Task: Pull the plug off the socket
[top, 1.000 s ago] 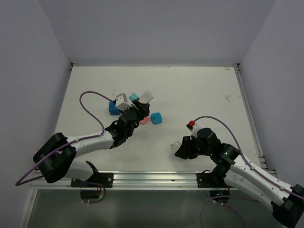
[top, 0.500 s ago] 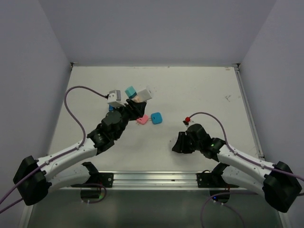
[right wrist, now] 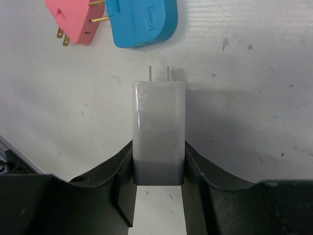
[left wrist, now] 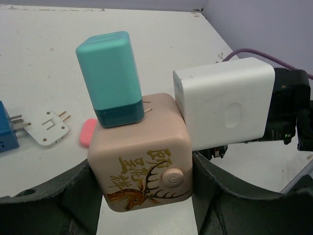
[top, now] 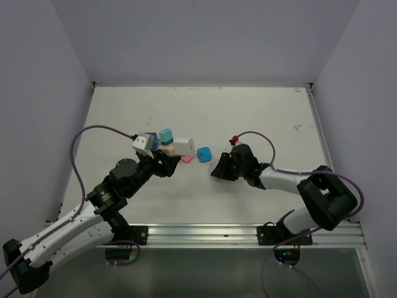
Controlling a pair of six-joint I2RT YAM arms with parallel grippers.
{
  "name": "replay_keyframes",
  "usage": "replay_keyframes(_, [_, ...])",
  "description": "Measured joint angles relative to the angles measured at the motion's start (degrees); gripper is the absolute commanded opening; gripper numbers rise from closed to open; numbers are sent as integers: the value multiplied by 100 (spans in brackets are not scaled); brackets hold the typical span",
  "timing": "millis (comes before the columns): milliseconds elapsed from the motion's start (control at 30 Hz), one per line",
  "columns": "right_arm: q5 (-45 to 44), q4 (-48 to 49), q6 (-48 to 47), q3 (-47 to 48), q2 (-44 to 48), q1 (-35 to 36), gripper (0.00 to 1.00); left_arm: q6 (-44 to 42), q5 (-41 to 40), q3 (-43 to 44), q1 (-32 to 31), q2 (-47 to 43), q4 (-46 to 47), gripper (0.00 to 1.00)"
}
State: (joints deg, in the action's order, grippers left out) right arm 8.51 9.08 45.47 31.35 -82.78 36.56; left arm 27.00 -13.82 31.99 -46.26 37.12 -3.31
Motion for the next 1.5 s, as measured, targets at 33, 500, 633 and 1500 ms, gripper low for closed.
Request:
replay_keyframes(33, [9,90,2,66,-120,2,45,-59,33,-22,0,-83,-92,0])
replay_keyframes(500, [219,-1202,-1128,490,890,2,72,-695,518,-96,0,-205,-844,0])
replay_keyframes(633, [501,-1744,-1582,769,1926,11,73,-778,686,-96,0,-15,-848,0])
replay_keyframes(1500, [1104,-1843,-1410,1753,1812,1005,69,-925,1139,-94,0,358,-789,0])
